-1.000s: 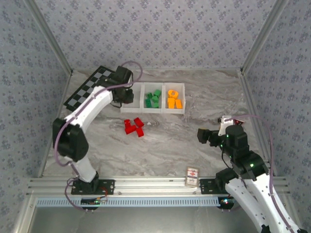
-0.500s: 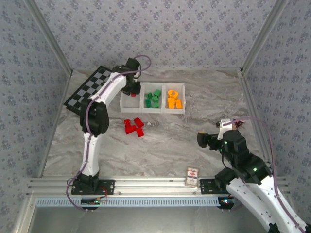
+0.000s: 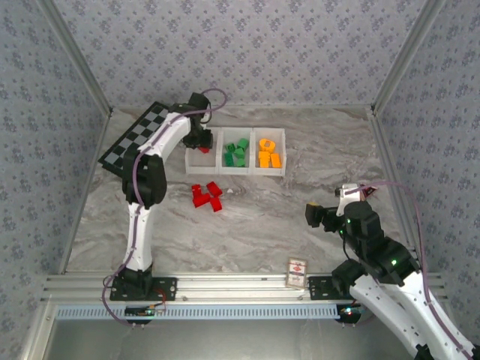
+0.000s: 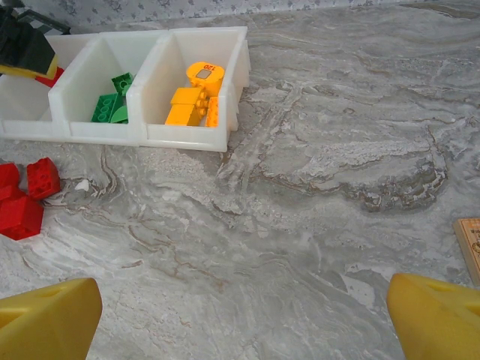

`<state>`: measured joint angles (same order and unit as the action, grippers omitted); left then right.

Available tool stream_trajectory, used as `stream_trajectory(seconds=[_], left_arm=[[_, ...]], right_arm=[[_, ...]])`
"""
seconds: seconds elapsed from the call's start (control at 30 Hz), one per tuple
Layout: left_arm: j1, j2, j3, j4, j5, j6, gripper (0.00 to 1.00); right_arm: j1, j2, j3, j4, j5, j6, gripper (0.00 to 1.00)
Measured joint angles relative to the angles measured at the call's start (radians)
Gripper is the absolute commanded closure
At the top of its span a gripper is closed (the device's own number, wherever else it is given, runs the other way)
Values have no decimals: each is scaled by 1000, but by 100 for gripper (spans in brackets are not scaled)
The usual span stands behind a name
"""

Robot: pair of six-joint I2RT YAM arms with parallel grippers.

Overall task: Sort the legos into containers by color
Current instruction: Place the lego in the container, then pick up the lego from the center of the table.

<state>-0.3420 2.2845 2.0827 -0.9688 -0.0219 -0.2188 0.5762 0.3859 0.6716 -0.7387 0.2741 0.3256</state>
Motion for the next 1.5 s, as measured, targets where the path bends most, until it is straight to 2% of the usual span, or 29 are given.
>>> stream_trajectory(seconds=[0.1,0.2,0.4,0.5,0.67,0.8,1.07,1.3,1.5], left_arm=[[0,-27,-56,12,19,2,48],[-2,-125,-195,58,42,-8,43],[-27,-461,-554,163,51,-98,30],[-95,-607,-693,206,17,-160,26],[-260,-738,-890,284,-39,-309,28],[-322,-756,-1007,332,-90,-444,32],[-350,-756,-1111,414,-159,-621,35],[-414,-706,-1109,475,-161,-666,35],[-420,-590,-1030,472,-164,-665,43]], right_arm=[[3,0,0,0,0,0,0],[5,0,0,0,1,0,0],[10,0,-2,0,3,0,0],[11,1,-2,0,3,0,0],[11,15,-2,1,3,0,0],[11,26,-3,1,3,0,0],[12,26,-3,1,3,0,0],[12,26,-4,1,3,0,0],[12,28,-4,1,3,0,0]])
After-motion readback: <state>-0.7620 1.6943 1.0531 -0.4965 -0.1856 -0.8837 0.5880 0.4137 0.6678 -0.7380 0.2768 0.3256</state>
